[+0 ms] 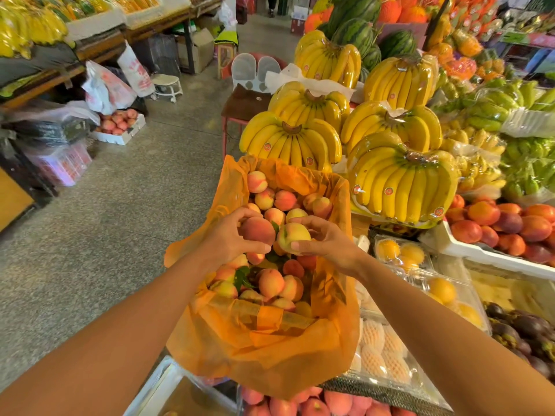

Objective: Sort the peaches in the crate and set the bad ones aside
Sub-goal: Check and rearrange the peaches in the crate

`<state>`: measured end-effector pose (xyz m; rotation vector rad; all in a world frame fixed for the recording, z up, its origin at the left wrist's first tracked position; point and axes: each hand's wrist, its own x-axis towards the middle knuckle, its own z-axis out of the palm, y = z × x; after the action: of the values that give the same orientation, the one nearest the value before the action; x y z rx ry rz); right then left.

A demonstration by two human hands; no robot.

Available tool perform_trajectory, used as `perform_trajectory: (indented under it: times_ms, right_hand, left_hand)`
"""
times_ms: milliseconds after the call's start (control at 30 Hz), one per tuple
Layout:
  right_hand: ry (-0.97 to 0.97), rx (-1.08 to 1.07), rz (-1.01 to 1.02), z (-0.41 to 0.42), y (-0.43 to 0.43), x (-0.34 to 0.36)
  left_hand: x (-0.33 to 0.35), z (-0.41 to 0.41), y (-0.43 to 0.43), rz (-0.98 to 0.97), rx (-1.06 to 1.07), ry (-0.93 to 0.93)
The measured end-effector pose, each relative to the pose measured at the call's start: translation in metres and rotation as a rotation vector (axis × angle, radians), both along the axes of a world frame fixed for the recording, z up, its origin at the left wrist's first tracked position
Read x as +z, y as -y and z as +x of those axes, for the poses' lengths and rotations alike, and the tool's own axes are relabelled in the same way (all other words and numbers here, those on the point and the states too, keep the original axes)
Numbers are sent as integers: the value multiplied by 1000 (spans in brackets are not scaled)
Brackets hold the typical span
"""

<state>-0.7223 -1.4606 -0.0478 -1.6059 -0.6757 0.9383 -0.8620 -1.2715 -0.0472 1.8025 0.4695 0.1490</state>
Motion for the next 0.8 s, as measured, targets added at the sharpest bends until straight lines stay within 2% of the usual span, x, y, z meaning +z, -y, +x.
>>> perform_trajectory:
  times_ms: [133,233,333,467,600,700,800]
  right_hand:
    - [-82,4,15,-1,3,0]
    - [-57,-26,32,-4,2,1]
    - [-9,-60,68,-7,0,5]
    - [0,-55,77,-7,0,13]
    - [-121,-70,131,-9,-1,20]
    - [-252,-91,193,-12,-4,28]
    - [-455,-117,263,-13,-4,34]
  left_hand:
    - [2,-9,-1,-117,-70,25]
    - [3,-13,0,-167,-119,58]
    - [-2,-12,-1,-256,-52,61]
    - [-5,-12,-3,-467,6,37]
    - [1,-7,3,-731,-15,166]
    - [4,2,7,-796,57,193]
    - [9,7,9,-979,171,237]
